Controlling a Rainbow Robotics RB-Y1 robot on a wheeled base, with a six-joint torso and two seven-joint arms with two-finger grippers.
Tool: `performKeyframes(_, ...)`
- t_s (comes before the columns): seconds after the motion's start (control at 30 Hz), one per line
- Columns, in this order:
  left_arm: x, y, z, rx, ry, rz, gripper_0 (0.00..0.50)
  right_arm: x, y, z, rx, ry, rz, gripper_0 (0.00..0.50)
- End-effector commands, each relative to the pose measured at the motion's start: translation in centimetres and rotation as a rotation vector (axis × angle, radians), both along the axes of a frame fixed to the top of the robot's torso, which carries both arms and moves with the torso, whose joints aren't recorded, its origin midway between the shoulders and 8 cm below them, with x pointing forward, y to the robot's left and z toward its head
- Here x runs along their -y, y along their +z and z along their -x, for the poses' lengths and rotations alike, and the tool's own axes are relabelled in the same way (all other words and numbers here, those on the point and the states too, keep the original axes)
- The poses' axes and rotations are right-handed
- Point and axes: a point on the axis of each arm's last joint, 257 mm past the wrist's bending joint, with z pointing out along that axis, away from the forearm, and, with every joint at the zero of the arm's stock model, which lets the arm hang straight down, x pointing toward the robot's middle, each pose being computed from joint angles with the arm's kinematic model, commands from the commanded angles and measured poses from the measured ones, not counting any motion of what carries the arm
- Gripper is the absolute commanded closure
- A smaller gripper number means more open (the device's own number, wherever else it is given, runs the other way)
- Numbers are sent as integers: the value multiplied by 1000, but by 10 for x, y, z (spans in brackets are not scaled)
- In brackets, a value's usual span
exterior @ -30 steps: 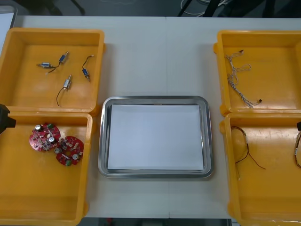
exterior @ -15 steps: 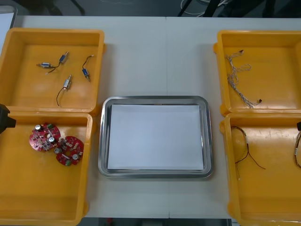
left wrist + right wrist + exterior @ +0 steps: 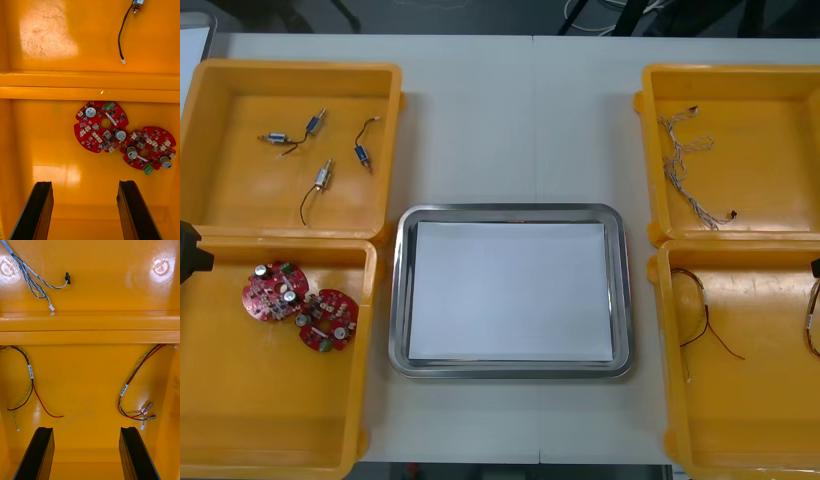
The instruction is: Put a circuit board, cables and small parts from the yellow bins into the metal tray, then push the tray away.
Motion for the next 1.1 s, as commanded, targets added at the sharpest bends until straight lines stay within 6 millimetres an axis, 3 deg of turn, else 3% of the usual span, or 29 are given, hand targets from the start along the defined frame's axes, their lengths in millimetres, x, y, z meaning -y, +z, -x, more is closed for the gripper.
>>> performKeyframes(0.03, 2, 4, 1, 23, -57, -26, 0, 4, 3, 3, 16, -44, -26, 0)
performKeyframes(1.1, 2, 4, 1, 23, -57, -26, 0, 4, 3, 3, 16, -44, -26, 0)
